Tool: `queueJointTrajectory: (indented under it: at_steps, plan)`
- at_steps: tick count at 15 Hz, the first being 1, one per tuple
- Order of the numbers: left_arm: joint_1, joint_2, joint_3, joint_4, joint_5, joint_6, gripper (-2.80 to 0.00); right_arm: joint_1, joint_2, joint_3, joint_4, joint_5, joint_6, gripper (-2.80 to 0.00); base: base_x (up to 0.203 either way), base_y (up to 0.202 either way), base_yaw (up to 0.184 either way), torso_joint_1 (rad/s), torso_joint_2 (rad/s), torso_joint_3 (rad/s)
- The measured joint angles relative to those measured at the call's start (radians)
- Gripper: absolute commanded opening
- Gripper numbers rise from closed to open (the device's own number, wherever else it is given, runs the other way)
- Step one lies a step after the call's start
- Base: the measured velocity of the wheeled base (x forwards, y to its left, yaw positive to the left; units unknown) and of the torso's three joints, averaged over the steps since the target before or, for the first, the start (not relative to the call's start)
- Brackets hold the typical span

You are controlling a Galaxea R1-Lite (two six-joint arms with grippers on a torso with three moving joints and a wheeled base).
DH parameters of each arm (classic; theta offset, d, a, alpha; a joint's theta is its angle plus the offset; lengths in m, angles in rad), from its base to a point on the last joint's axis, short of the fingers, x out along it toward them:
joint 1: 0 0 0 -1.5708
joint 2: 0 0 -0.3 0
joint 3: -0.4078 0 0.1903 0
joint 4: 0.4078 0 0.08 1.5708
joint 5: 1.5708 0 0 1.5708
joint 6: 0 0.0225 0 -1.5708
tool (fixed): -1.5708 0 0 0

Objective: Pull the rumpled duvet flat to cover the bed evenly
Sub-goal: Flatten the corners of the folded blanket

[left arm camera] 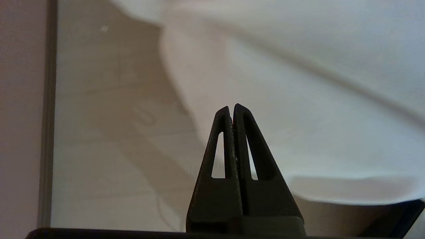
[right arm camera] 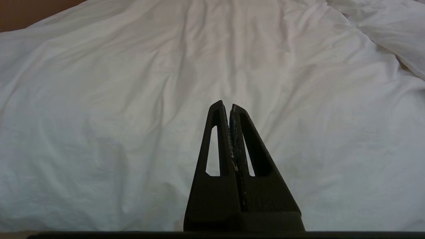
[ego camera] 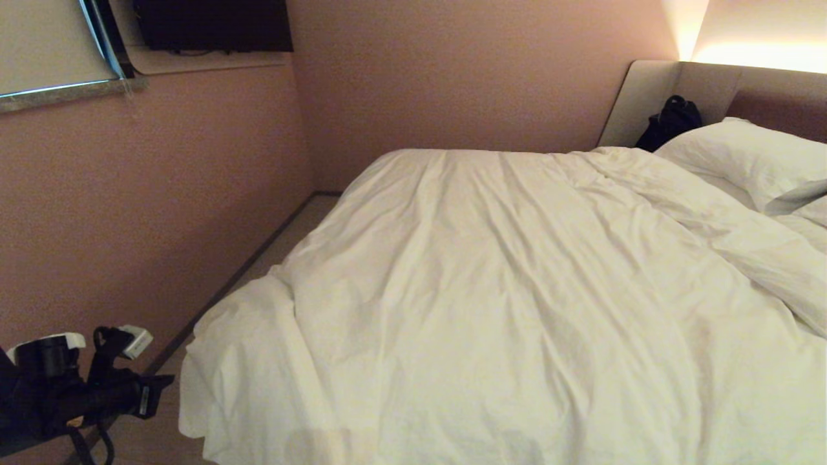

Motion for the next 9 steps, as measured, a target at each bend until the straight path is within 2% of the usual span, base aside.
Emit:
queueJointTrajectory:
  at_steps: [5,6,7,9]
  plan:
    - [-0.064,0.023,0.048,-0.077,0.000,-0.001,-2.80,0.000,0.000,0.000,0.000,0.000,0.000,-2.80,0.000,0.000,0.000,0.000,0.00,0.000]
    - [-0.066,0.026,0.052,-0.079,0.000,-0.001,-1.68,0.000,0.000,0.000,0.000,0.000,0.000,-2.80,0.000,0.000,0.000,0.000,0.00,0.000]
    - [-0.068,0.027,0.061,-0.082,0.001,0.000,0.00,0.000,0.000,0.000,0.000,0.000,0.001,-2.80,0.000,0.000,0.000,0.000,0.00,0.000]
    - [-0.069,0.028,0.082,-0.117,0.000,-0.001,0.00,0.000,0.000,0.000,0.000,0.000,0.000,-2.80,0.000,0.000,0.000,0.000,0.00,0.000]
